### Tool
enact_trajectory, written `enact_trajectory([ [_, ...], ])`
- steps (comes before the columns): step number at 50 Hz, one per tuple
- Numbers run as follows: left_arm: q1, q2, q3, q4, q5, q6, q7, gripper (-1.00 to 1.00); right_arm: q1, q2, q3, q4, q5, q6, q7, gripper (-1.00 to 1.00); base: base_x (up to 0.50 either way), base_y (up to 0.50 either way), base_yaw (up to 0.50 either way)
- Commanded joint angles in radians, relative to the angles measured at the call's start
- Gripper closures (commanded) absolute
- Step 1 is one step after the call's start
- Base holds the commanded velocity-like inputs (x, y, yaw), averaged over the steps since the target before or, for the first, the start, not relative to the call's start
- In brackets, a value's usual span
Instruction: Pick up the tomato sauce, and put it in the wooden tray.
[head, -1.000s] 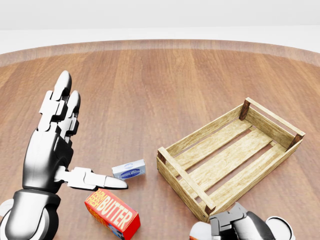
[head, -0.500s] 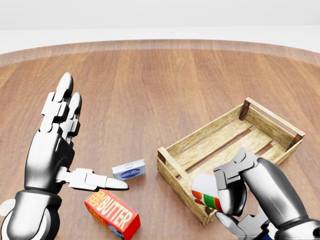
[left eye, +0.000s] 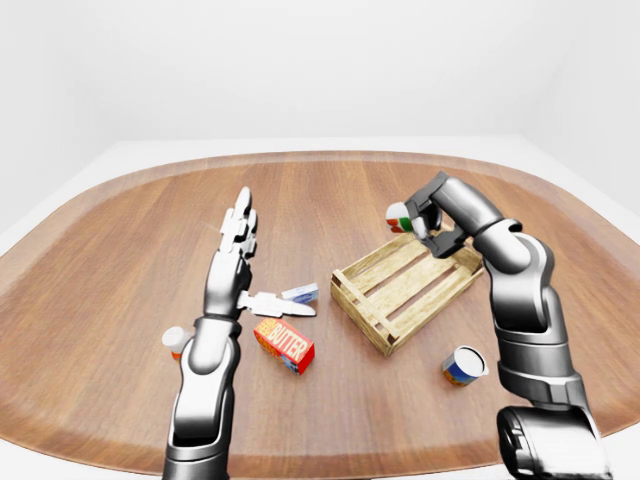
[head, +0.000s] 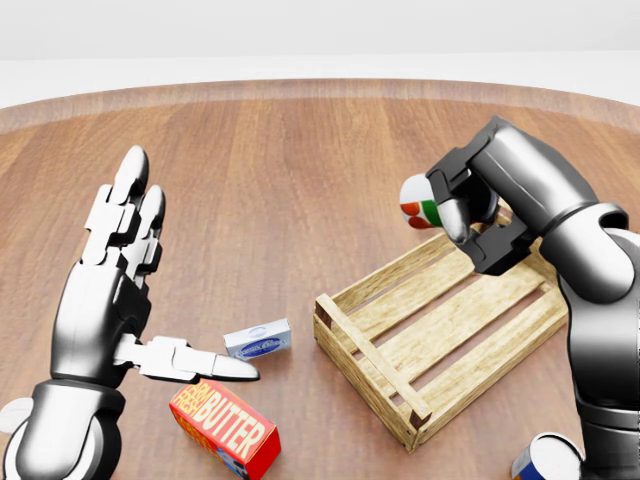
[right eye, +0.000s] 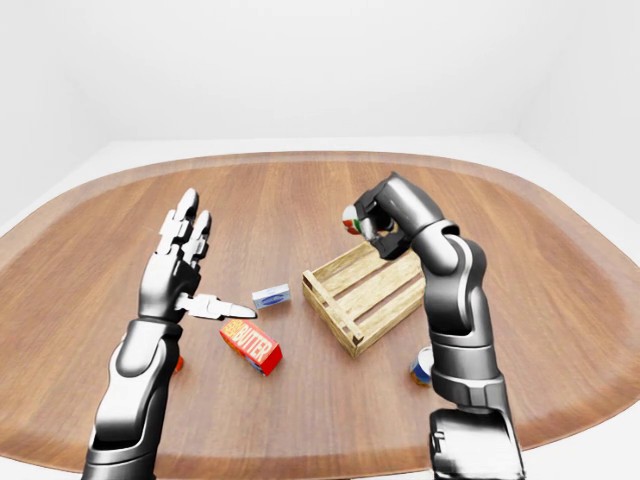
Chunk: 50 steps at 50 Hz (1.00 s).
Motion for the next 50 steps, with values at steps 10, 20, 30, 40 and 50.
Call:
enact_trajectory([
  [10, 0.006, -0.003, -0.006, 0.023, 0.006, 0.000, 0.000, -1.00, -0.700, -0.127, 0.144, 1.252, -0.252, -0.175, -0.206, 1.00, 0.00, 0.00, 0.00],
  [20, 0.009, -0.002, -0.005, 0.014, 0.004, 0.000, -0.003, -1.00, -0.765, -0.067, 0.168, 1.385, -0.354, -0.151, -0.172, 1.00, 0.00, 0.00, 0.00],
  [30, 0.008, -0.002, -0.005, 0.018, 0.003, 0.000, -0.005, -1.00, -0.768, -0.043, 0.177, 1.419, -0.421, -0.123, -0.147, 1.00, 0.00, 0.00, 0.00],
  [40, 0.005, -0.002, -0.004, 0.013, 0.000, 0.000, -0.006, -1.00, -0.726, -0.027, 0.190, 1.427, -0.489, -0.163, -0.101, 1.00, 0.00, 0.00, 0.00],
  [50, 0.008, -0.004, -0.008, 0.004, 0.000, 0.000, -0.005, -1.00, -0.674, -0.015, 0.183, 1.444, -0.532, -0.124, -0.123, 1.00, 0.00, 0.00, 0.00],
])
